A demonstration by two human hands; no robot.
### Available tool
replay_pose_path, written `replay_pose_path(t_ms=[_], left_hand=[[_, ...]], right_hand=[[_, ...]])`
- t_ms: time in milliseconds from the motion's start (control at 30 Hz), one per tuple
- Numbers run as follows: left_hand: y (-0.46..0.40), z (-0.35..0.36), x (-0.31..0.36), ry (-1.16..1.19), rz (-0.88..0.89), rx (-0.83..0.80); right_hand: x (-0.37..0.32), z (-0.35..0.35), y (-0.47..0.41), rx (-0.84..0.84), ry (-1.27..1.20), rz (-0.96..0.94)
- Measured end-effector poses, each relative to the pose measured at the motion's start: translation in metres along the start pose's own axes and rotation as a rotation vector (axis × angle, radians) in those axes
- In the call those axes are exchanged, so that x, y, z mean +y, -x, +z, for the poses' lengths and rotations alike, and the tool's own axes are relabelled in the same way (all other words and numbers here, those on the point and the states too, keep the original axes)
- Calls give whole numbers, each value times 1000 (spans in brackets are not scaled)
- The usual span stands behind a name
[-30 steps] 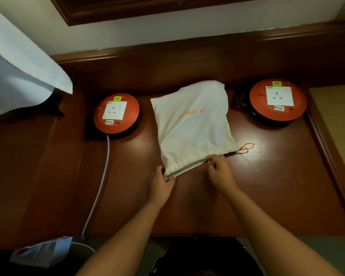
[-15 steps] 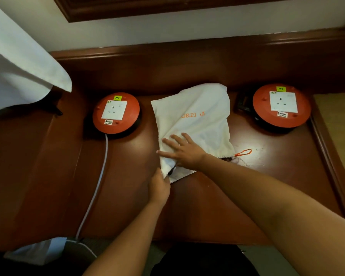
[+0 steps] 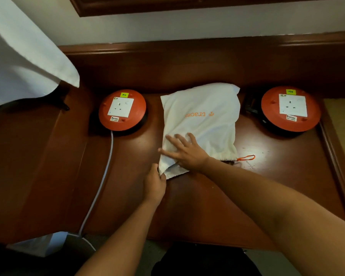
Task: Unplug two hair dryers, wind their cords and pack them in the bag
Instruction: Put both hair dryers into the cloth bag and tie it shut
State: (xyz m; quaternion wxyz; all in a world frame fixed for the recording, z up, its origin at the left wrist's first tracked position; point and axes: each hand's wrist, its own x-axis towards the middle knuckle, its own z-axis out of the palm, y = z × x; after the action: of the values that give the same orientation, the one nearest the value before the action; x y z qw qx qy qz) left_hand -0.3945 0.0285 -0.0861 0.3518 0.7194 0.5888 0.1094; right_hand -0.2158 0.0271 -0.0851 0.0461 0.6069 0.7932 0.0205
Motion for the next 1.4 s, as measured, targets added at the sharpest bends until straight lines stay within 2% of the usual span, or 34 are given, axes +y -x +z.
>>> replay_pose_path(t_ms=[133,233,300,400,500,567,633,667,733,800,833,933,1100,1233,1400], left_hand=[[8,2,-1,70,-20,29],[10,4,-2,48,22,27],[10,6,1,37,62,22],[3,7,3,44,48,13],[1,4,-3,63,29,23],[3,1,-7,73,-2,-1],[5,-1,-10,92,-41,-34],[6,-2,-13,95,-56,-59],[5,-1,-16,59,-79,-115],[2,0,-15,-31,-92,-156],[-1,2,-13,-80,-90,-162],[-7,2,-6,-178,-50,-147],[-22,-15,-6,-172,-10,-75],[-28,-21,-6,-146,29,-60],[-24,-28,-12,-158,26,-127]], right_hand=[[6,4,-3,58,63,-242],[16,-3,-12,9,137,-303],[18,-6,-15,60,137,-297],[11,-3,-8,104,59,-150],[2,-2,21,113,-181,87],[6,-2,54,157,-382,320],[19,-2,93,229,-481,609],[28,0,112,190,-492,755],[40,5,139,-63,-460,949],[45,13,150,-261,-449,986],[46,14,152,-270,-485,996],[49,7,154,-130,-704,1072],[52,-15,184,155,-986,1152],[54,-26,203,160,-1027,1138],[46,-28,210,33,-1068,1086]])
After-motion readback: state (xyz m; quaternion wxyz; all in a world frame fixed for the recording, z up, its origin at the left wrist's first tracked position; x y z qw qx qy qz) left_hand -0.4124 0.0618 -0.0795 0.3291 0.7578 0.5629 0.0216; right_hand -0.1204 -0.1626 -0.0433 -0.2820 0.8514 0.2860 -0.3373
